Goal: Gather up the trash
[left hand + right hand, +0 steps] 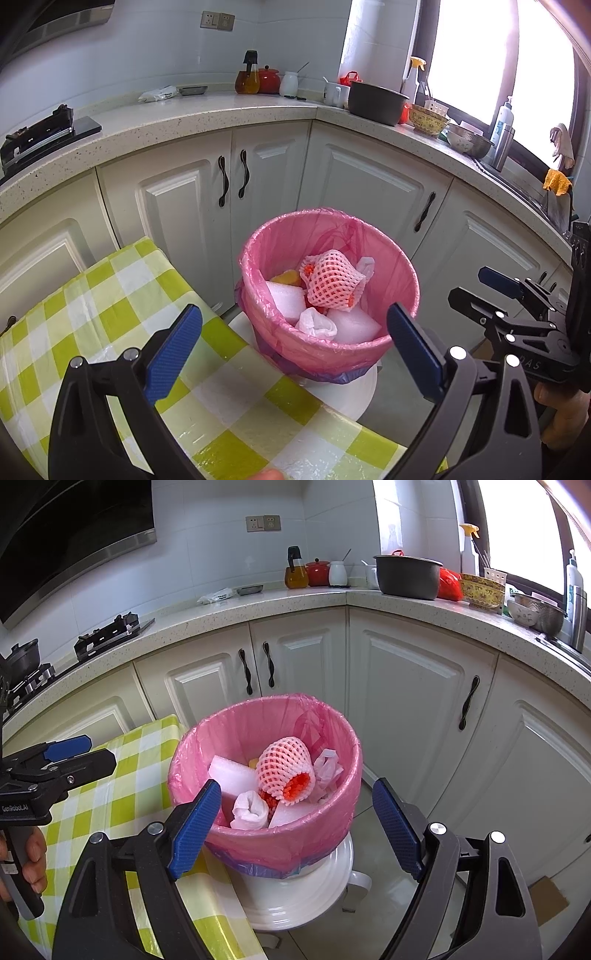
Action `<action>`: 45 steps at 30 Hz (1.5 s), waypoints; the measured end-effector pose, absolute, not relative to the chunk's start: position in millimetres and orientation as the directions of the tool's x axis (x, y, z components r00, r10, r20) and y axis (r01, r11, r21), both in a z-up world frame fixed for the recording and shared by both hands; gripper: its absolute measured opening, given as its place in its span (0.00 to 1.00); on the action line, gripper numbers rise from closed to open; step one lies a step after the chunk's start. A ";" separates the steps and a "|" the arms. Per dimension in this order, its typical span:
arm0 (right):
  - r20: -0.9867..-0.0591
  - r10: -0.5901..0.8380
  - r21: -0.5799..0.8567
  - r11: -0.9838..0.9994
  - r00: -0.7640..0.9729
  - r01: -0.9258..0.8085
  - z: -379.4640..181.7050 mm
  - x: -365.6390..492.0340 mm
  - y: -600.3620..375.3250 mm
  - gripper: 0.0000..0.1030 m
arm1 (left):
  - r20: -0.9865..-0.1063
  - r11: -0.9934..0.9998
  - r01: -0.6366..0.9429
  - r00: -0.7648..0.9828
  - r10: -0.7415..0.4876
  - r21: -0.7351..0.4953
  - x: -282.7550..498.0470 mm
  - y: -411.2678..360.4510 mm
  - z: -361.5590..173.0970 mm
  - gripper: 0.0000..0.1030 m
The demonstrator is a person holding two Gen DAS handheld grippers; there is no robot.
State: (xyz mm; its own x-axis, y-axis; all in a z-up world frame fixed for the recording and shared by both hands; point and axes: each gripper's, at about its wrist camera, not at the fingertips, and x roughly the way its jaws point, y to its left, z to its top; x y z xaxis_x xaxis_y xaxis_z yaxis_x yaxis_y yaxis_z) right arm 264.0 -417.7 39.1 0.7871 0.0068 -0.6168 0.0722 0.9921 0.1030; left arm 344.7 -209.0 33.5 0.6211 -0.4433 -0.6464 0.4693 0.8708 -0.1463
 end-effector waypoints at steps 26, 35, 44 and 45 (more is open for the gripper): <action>-0.617 0.008 0.104 0.992 0.787 0.071 38.6 264.5 -418.7 0.77 | -0.647 0.870 0.472 0.621 -0.443 -0.144 344.0 -210.3 33.7 0.94; -0.617 0.005 0.106 0.991 0.787 0.077 36.3 263.3 -422.1 0.77 | -0.649 0.866 0.481 0.616 -0.447 -0.141 344.3 -214.4 34.5 0.95; -0.616 0.004 0.106 0.991 0.787 0.078 36.9 263.6 -422.1 0.77 | -0.647 0.850 0.507 0.602 -0.468 -0.142 341.0 -214.9 35.0 0.95; -0.617 0.004 0.106 0.991 0.787 0.078 36.7 263.6 -422.1 0.77 | -0.649 0.851 0.507 0.604 -0.463 -0.135 341.1 -215.0 35.0 0.95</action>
